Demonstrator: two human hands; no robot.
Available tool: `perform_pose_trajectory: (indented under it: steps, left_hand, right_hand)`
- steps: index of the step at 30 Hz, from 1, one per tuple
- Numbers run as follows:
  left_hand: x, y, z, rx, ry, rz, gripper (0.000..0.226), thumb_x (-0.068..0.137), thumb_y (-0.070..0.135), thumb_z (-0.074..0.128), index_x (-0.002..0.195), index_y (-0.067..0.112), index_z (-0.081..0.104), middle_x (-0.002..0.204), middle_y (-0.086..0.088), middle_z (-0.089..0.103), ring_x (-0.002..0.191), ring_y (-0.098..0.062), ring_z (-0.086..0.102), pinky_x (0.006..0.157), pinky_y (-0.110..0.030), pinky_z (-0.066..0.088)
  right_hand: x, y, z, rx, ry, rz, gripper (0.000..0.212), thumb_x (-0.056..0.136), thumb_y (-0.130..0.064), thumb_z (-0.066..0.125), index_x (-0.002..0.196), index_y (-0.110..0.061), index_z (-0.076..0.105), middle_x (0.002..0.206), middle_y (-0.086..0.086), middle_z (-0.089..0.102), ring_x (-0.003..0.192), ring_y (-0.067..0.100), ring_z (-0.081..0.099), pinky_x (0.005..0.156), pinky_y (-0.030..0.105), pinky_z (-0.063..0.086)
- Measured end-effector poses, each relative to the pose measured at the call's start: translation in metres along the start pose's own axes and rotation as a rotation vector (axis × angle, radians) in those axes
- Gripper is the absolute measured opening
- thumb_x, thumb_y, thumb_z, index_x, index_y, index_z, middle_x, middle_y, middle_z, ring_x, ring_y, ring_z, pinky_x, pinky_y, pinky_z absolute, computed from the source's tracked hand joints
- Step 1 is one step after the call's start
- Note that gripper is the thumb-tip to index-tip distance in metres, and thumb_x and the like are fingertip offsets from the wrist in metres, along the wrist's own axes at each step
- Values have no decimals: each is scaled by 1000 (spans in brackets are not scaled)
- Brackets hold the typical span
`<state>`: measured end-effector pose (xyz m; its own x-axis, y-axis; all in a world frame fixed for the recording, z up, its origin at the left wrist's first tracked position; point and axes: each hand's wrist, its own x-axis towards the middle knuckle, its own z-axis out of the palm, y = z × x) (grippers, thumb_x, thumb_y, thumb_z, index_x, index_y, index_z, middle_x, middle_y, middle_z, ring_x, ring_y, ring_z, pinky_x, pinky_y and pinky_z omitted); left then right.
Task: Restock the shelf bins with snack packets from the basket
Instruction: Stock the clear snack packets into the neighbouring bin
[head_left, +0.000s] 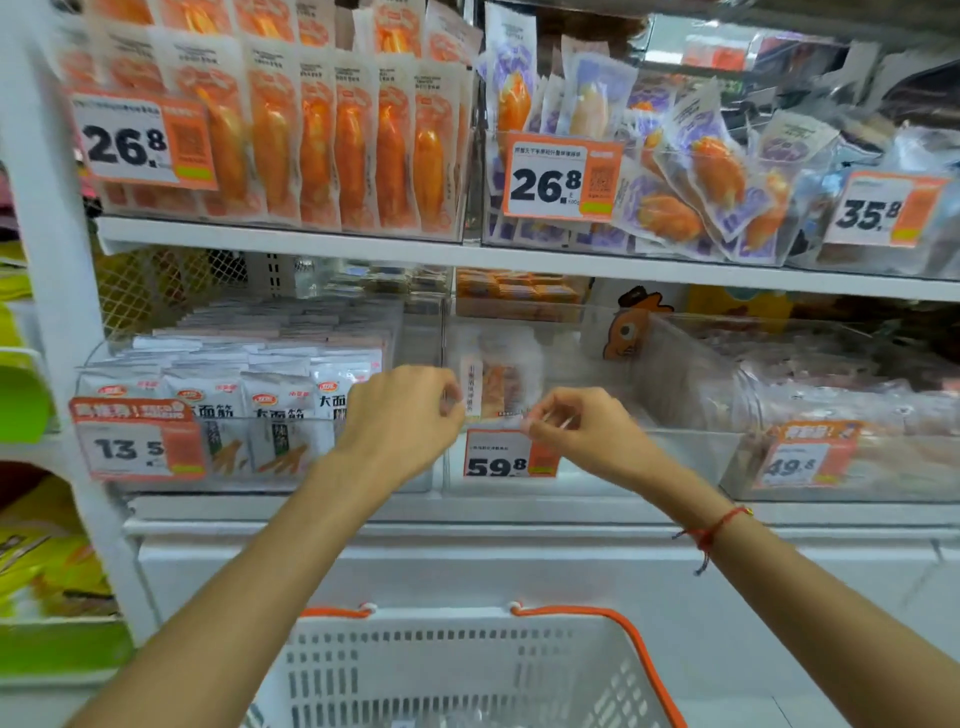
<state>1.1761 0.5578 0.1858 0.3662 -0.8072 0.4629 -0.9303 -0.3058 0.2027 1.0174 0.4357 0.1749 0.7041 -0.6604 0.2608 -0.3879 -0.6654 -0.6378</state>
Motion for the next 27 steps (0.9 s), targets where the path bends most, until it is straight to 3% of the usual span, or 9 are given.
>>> perform_pose_trajectory:
  steps: [4,7,13,15,17,20,22,24,27]
  left_hand:
    - [-64,-18,29,-152,-78,-169,17,90,36,52,102,34,64,96,17,67,99,-4,58,71,-25,40]
    - [-117,-36,66,-181,-224,-296,17,91,34,50,102,37,63,93,13,69,93,-12,64,75,-26,48]
    - [-201,-77,147,-211,-485,-485,27,96,25,42,109,35,64,117,13,64,102,-12,60,82,-26,49]
    - [-222,-86,169,-215,-585,-526,28,99,24,39,114,31,62,123,9,61,105,-16,59,84,-29,48]
    - [-240,-93,190,-242,-678,-549,29,101,21,36,118,28,59,121,5,61,95,-17,61,77,-29,49]
    - [-262,-101,216,-272,-827,-596,33,99,15,38,125,25,55,119,0,61,75,-17,57,61,-24,43]
    - [-276,-102,232,-329,-912,-630,41,97,14,41,137,24,46,137,-1,52,97,-20,61,77,-29,49]
    - [-288,-98,244,-391,-978,-652,50,97,17,44,146,21,35,150,-3,37,124,-22,50,95,-30,45]
    - [-296,-88,255,-340,-973,-654,57,96,25,48,148,17,28,155,-5,25,142,-27,21,111,-35,26]
  right_hand:
    - [-31,12,38,59,-252,38,8,89,-14,63,83,-16,68,72,1,67,57,4,60,56,12,48]
    - [-51,33,82,113,-396,109,8,90,-14,62,84,-16,66,71,1,66,52,-2,60,54,10,46]
    - [-94,78,166,172,-556,253,6,92,-16,60,91,-15,66,73,-3,65,59,1,61,60,13,49]
    - [-108,91,194,158,-577,318,8,91,-14,58,92,-14,66,77,1,66,64,8,62,68,20,53]
    - [-122,108,223,39,-617,374,15,91,-15,56,102,-12,67,91,7,68,75,14,60,77,26,51]
    - [-144,128,261,-130,-642,396,35,92,-19,52,126,-13,53,121,8,54,109,24,55,93,33,46]
    - [-157,136,277,-221,-627,403,51,94,-22,48,142,-14,35,148,12,32,137,32,31,109,39,33]
    - [-168,144,286,-290,-635,434,66,96,-29,47,151,-15,12,158,11,6,146,31,6,117,41,16]
    - [-180,160,300,-204,-627,588,94,92,-44,54,150,-8,-10,159,13,0,147,29,4,117,42,14]
